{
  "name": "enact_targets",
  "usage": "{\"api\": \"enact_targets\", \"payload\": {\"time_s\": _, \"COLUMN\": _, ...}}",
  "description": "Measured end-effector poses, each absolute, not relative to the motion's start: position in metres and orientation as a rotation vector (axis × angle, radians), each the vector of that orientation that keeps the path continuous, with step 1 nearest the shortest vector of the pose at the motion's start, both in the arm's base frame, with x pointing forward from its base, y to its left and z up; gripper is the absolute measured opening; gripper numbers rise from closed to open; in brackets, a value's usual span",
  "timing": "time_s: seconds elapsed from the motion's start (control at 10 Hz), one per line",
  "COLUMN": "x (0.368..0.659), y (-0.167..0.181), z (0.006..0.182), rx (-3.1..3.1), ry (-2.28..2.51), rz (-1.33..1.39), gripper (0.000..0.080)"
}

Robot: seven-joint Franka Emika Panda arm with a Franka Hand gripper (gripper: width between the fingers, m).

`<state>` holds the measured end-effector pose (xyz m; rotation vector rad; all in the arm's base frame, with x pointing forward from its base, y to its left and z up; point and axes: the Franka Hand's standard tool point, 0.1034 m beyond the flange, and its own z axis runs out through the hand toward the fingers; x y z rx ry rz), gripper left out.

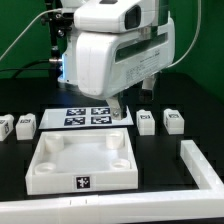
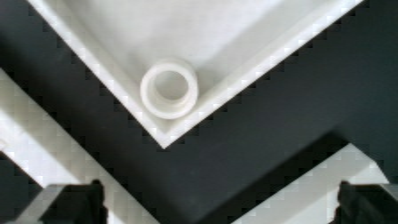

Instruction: Assemble one leg

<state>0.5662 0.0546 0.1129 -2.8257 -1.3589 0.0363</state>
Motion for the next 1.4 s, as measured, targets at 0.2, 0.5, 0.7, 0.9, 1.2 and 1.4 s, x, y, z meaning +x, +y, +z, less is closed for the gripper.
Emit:
{"api": "enact_targets", "payload": {"time_s": 0.2, "x": 0.566, "y": 0.055, "z": 0.113, "rx": -2.826, "ry": -1.359, "rz": 0.036, "gripper": 0.065}}
{"api": "enact_targets", "payload": {"time_s": 0.5, "x": 0.565, "y": 0.064, "z": 0.112, "rx": -2.779, "ry": -1.431, "rz": 0.044, "gripper": 0.065}}
{"api": "enact_targets", "payload": {"time_s": 0.7, "x": 0.564, "y": 0.062, "z": 0.112, "rx": -2.765, "ry": -1.459, "rz": 0.046, "gripper": 0.065}}
{"api": "enact_targets", "payload": {"time_s": 0.9, "x": 0.553, "y": 0.055, "z": 0.11, "rx": -2.711, "ry": -1.578, "rz": 0.001, "gripper": 0.065}}
{"api": "enact_targets", "payload": {"time_s": 1.2, "x": 0.511, "y": 0.021, "z": 0.101, "rx": -2.339, "ry": -2.087, "rz": 0.017, "gripper": 0.065}}
{"api": "enact_targets", "payload": {"time_s": 1.4, "x": 0.51, "y": 0.01, "z": 0.1, "rx": -2.14, "ry": -2.291, "rz": 0.024, "gripper": 0.065}}
